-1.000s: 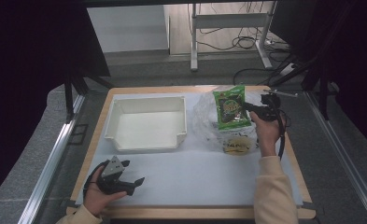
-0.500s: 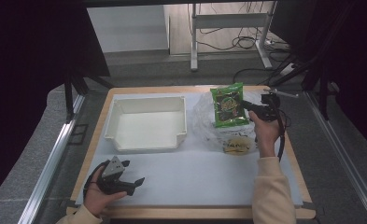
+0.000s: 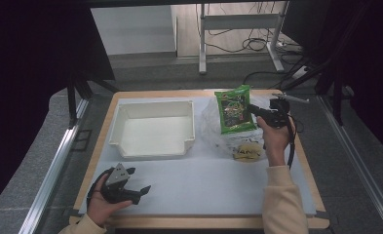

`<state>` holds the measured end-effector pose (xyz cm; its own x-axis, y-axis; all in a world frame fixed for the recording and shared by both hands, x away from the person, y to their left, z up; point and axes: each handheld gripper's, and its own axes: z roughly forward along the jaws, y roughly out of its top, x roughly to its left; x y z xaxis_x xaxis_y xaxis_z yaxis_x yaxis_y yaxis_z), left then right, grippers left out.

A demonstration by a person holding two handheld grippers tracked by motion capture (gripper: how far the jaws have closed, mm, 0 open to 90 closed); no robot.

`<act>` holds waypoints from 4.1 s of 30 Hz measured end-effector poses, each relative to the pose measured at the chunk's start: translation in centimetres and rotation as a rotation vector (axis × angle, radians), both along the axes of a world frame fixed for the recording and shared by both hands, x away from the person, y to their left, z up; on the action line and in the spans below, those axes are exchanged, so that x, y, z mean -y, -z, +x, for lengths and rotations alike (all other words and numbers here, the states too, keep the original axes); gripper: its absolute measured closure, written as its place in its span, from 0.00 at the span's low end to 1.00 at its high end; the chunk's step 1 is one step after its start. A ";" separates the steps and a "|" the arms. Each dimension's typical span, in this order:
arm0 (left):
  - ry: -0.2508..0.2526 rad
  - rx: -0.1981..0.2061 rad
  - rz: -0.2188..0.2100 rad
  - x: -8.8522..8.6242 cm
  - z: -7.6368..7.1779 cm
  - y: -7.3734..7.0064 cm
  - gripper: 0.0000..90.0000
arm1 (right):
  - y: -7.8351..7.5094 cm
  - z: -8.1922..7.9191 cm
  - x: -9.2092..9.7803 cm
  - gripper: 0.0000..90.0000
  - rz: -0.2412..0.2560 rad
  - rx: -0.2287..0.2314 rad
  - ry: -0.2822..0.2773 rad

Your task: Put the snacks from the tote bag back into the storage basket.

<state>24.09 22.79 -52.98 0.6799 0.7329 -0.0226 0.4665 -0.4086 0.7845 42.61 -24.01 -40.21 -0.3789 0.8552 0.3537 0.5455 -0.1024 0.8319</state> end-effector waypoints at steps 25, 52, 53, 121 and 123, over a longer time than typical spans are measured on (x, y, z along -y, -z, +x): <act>0.003 0.000 0.002 0.0 0.0 0.0 0.14 | -0.8 -0.8 -1.5 1.00 0.045 0.048 -0.047; 0.042 -0.005 -0.011 0.3 -0.2 0.1 0.13 | -1.8 -0.2 -6.6 1.00 0.066 0.053 -0.112; 0.041 -0.005 -0.012 0.3 -0.2 0.1 0.13 | -1.9 -0.1 -6.9 1.00 0.065 0.056 -0.114; 0.042 -0.002 -0.026 0.0 -0.1 -0.1 0.13 | -1.8 1.3 -18.0 1.00 0.056 0.031 -0.278; 0.042 -0.002 -0.027 0.0 -0.1 -0.1 0.13 | -1.7 1.3 -18.3 1.00 0.057 0.029 -0.285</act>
<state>23.94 22.82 -52.93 0.7103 0.7026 -0.0433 0.4509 -0.4069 0.7944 43.90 -5.71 -38.47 -0.6114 0.6920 0.3838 0.5352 0.0044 0.8447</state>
